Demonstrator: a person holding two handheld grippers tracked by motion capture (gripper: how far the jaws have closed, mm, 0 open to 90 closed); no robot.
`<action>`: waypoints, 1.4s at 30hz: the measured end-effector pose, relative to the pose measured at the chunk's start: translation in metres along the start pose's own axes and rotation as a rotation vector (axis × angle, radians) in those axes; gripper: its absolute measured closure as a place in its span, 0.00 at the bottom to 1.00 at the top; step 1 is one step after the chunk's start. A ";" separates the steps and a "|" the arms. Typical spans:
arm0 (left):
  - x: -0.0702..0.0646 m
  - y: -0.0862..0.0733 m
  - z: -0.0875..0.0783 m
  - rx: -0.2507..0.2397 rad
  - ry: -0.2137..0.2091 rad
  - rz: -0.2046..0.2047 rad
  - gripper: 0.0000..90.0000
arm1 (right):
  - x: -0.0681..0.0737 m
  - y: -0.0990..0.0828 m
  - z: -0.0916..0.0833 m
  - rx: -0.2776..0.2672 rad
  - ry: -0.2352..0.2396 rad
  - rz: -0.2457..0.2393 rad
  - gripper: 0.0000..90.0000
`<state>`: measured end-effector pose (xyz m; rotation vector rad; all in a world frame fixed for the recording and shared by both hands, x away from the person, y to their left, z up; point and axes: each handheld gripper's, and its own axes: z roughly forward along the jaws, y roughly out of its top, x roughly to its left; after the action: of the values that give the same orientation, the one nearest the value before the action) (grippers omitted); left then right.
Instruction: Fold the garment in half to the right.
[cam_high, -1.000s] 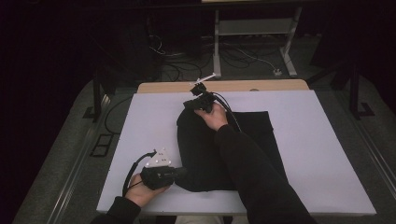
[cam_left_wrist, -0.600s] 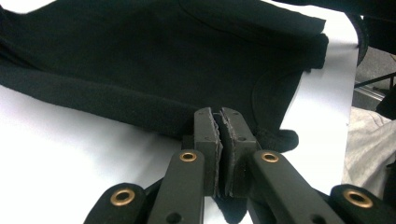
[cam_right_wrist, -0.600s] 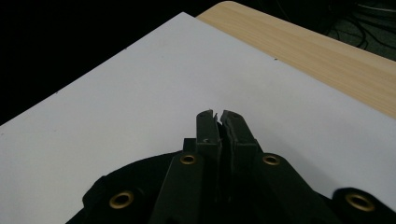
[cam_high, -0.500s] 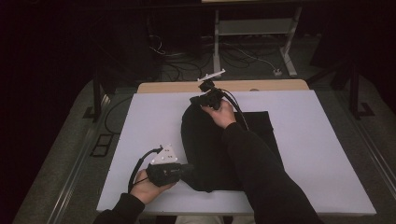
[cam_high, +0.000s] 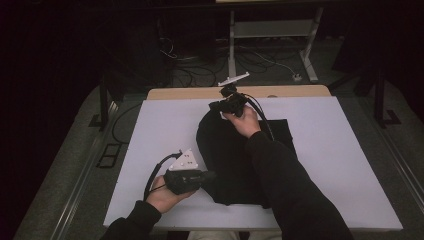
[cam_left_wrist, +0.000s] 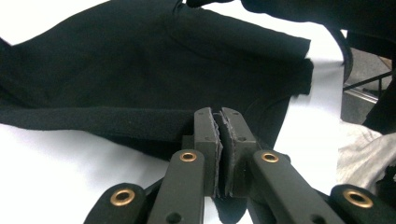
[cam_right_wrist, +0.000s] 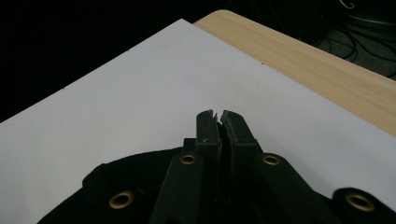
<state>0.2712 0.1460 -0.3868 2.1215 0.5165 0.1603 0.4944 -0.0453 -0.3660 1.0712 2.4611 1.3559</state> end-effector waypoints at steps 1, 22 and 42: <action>-0.001 0.002 0.002 0.000 -0.003 0.003 0.94 | -0.001 -0.001 -0.002 -0.002 -0.001 -0.001 0.94; -0.013 0.029 0.024 -0.011 -0.057 0.042 0.94 | -0.027 -0.012 -0.039 -0.034 -0.049 0.040 0.94; -0.022 0.048 0.042 -0.015 -0.083 0.074 0.94 | -0.042 -0.017 -0.060 -0.057 -0.071 0.074 0.94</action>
<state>0.2786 0.0812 -0.3697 2.1245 0.3873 0.1174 0.4910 -0.1193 -0.3534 1.1864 2.3406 1.3744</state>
